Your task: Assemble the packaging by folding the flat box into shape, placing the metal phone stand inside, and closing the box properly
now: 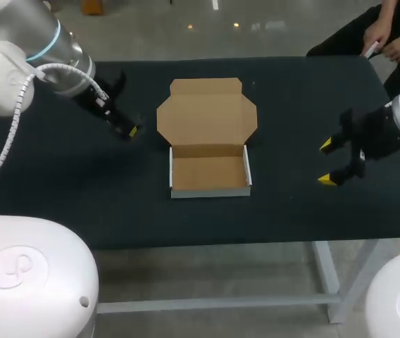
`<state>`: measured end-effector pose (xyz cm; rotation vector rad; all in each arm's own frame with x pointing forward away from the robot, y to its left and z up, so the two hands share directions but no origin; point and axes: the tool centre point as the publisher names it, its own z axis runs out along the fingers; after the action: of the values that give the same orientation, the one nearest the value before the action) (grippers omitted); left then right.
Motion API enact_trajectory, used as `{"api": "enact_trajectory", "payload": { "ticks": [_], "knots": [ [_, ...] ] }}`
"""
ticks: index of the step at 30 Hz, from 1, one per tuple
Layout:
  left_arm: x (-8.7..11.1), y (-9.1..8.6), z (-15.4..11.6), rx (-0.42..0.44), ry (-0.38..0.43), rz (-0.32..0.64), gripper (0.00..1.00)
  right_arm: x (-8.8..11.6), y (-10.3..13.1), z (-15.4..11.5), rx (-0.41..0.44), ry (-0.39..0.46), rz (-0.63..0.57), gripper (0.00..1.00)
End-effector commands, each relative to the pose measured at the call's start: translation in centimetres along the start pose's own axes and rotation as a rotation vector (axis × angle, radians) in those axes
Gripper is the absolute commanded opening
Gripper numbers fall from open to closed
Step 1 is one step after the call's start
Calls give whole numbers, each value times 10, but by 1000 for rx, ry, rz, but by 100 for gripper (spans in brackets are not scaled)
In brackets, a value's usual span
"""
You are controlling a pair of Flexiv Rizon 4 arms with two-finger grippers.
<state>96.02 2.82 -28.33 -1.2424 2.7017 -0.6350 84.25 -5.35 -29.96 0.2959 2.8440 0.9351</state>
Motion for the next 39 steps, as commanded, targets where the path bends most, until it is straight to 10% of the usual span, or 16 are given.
{"api": "enact_trajectory", "payload": {
  "ticks": [1, 39],
  "knots": [
    [12, 1, -1, 4, -12, 13, 0, 0, -1, 0, -5, 0, -2, 100],
    [122, -48, 67, 8, 37, 160, 0, 0, -1, 0, -5, 0, -2, 100]
  ]
}}
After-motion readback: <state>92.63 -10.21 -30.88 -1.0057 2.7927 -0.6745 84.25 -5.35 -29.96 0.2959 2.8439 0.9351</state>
